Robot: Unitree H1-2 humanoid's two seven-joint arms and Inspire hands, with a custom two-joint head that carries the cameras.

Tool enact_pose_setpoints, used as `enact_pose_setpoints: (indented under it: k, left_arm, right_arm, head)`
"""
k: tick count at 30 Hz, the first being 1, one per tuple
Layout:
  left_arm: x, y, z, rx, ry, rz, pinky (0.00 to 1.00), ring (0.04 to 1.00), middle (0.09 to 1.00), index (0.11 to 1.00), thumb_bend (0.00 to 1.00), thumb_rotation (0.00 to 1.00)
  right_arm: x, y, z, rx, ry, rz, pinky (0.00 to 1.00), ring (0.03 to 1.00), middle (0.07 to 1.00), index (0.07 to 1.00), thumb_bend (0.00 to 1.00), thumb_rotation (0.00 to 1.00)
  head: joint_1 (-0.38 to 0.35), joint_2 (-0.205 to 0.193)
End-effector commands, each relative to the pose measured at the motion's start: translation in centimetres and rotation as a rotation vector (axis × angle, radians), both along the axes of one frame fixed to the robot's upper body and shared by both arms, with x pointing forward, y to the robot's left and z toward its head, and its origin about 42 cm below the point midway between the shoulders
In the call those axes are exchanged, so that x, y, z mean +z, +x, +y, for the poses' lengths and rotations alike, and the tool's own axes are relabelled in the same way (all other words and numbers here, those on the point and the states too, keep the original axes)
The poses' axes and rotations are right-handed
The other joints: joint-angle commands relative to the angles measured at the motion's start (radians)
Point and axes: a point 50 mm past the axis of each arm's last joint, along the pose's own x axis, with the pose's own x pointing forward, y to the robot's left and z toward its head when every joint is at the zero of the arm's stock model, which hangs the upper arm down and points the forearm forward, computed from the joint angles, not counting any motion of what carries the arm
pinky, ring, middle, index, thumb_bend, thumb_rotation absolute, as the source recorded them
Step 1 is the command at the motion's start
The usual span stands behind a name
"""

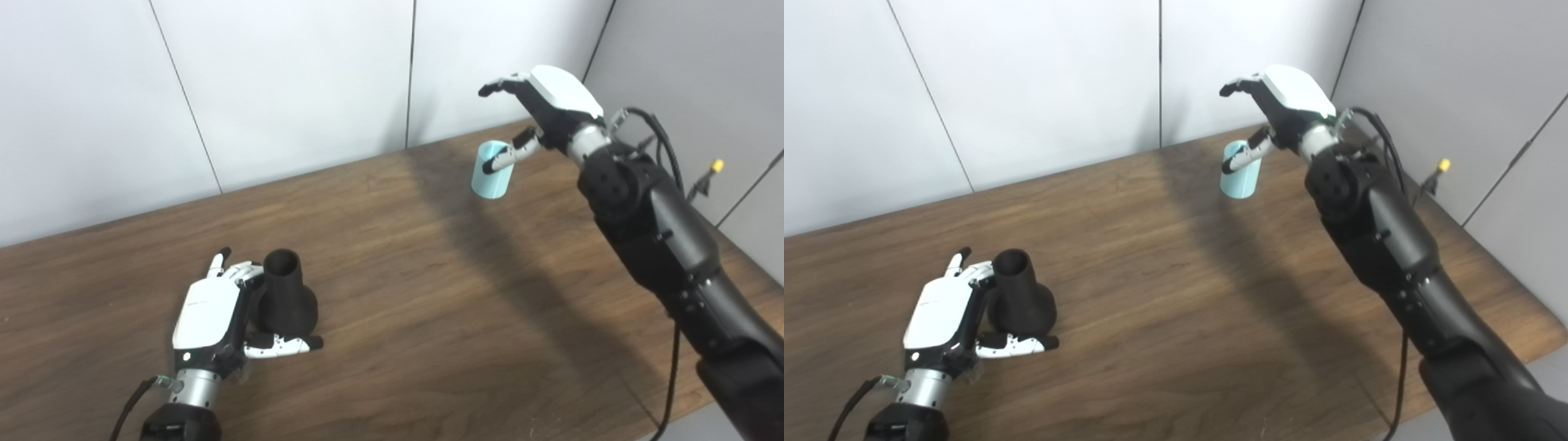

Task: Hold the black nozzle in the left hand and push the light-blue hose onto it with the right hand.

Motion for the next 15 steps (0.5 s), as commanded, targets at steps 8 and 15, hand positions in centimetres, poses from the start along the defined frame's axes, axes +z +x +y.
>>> enact_pose_setpoints:
  k: [8, 15]
  left_arm:
    - [-2.6, -1.6, 1.8, 0.015, 0.054, 0.055, 1.0, 0.81, 0.708, 0.483, 0.52, 0.05]
    - [-2.6, -1.7, 1.9, 0.017, 0.052, 0.062, 1.0, 0.809, 0.708, 0.483, 0.52, 0.05]
  right_arm:
    - [2.3, 2.5, -1.5, -0.078, -0.06, 0.052, 0.86, 0.955, 0.87, 0.79, 0.93, 0.19]
    - [1.3, 4.1, -1.6, -0.094, -0.066, 0.111, 0.87, 0.937, 0.877, 0.802, 0.94, 0.21]
  head:
    - [-0.005, 0.002]
    - [-0.003, 0.006]
